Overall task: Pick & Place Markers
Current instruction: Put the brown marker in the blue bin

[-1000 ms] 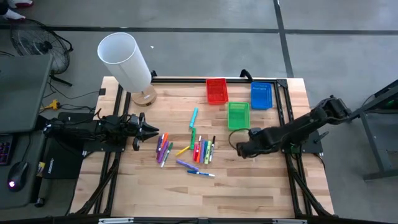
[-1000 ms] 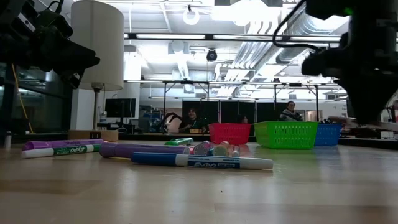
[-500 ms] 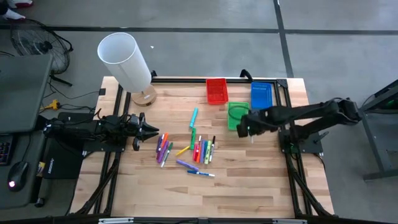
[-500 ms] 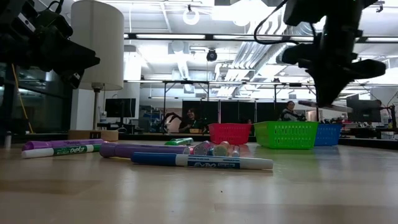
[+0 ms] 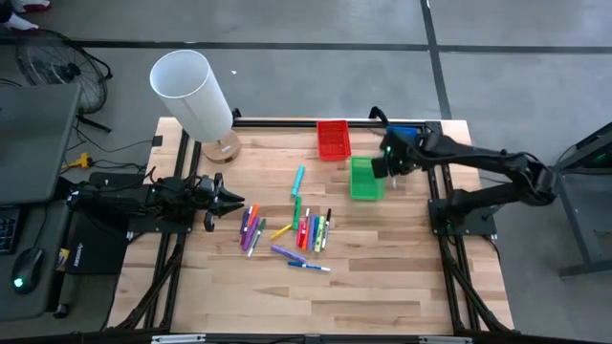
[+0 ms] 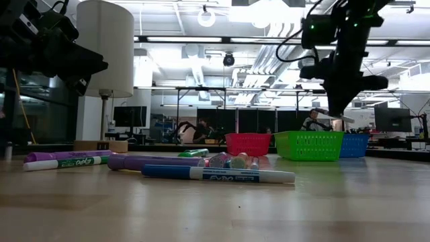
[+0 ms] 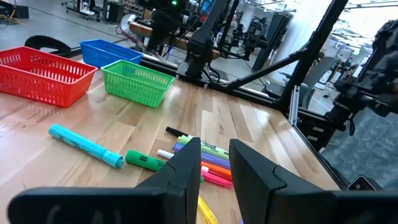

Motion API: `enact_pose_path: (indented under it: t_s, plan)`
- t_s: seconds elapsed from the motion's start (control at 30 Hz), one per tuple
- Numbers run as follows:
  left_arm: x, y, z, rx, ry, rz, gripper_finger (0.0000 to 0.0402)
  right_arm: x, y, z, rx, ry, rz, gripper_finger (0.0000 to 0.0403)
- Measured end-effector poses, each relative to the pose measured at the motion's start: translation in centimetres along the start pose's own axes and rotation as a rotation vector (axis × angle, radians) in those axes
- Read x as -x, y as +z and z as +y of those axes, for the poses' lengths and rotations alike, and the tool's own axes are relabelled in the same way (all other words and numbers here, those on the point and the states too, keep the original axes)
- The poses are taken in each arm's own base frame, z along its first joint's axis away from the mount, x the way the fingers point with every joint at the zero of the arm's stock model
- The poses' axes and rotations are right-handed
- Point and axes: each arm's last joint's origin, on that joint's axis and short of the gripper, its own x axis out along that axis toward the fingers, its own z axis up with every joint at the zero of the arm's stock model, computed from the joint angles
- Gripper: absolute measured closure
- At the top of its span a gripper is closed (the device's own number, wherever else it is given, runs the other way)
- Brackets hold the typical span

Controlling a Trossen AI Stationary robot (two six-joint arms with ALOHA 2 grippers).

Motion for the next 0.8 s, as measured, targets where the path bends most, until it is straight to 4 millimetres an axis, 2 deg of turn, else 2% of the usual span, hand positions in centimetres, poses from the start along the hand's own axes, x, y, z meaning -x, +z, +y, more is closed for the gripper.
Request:
enact_pose_path:
  t_s: [0.43, 0.63, 0.8]
  plan:
    - [0.0, 0.0, 0.0, 0.0, 0.0, 0.0, 0.0318, -0.6, 5.7, -4.8, -0.099, -0.022, -0.161, 0.0386]
    - [0.0, 0.0, 0.0, 0.0, 0.0, 0.0, 0.0318, -0.8, 6.8, -5.9, -0.16, -0.036, -0.201, 0.0385]
    - [0.0, 0.0, 0.0, 0.0, 0.0, 0.0, 0.0318, -2.1, 7.1, -6.1, -0.192, -0.066, -0.157, 0.0384]
